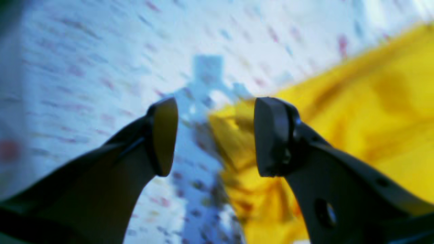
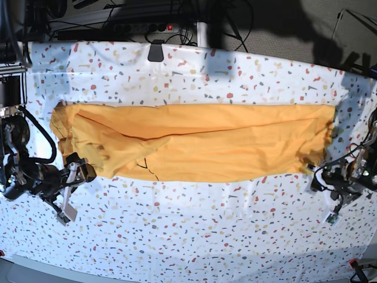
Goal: Fold the T-shirt properly
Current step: 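Release the strip ends and raise both grippers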
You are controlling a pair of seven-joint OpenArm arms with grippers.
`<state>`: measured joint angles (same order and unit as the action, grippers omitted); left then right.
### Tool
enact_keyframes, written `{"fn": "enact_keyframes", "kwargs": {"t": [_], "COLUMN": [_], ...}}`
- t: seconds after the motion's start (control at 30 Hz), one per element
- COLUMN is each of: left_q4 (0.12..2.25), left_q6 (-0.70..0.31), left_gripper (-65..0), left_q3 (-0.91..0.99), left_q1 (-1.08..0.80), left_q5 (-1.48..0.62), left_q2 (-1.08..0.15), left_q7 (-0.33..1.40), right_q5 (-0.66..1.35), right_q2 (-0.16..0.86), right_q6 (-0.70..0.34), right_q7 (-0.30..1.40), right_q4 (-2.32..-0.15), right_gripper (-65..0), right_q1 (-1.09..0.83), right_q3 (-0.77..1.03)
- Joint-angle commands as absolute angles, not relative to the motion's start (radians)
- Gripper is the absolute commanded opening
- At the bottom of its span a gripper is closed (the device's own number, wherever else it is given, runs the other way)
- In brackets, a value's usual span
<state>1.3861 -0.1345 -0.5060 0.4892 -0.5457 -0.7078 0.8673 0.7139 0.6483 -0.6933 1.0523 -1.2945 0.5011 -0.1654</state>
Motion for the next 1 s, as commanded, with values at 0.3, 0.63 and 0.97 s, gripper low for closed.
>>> {"fn": "enact_keyframes", "kwargs": {"t": [0.3,0.63,0.97], "left_q4": [1.286,1.235,1.069], "left_q6": [-0.136,-0.34,-0.382], "left_gripper": [-30.5,-30.4,-30.5], "left_q3": [-0.339,-0.091,-0.09], "left_q1": [0.402,0.388,0.318], "left_q5": [-0.628,-0.839,-0.84], "left_q2": [-0.673,-0.633,-0.635], "left_q7": [0.787,0.836,0.76], "right_q5": [0.827,0.822,0.823], "right_q2": [0.612,0.352,0.217], "right_q6": [-0.698,-0.698,-0.698], "right_q7": [1.06,1.024,1.065], "right_q4": [-1.309,-1.579,-2.014], "right_gripper": [-25.8,-25.9,-25.9], "right_q1": [0.466,0.175,-0.179], "right_q3": [-0.085,0.449,0.598]}}
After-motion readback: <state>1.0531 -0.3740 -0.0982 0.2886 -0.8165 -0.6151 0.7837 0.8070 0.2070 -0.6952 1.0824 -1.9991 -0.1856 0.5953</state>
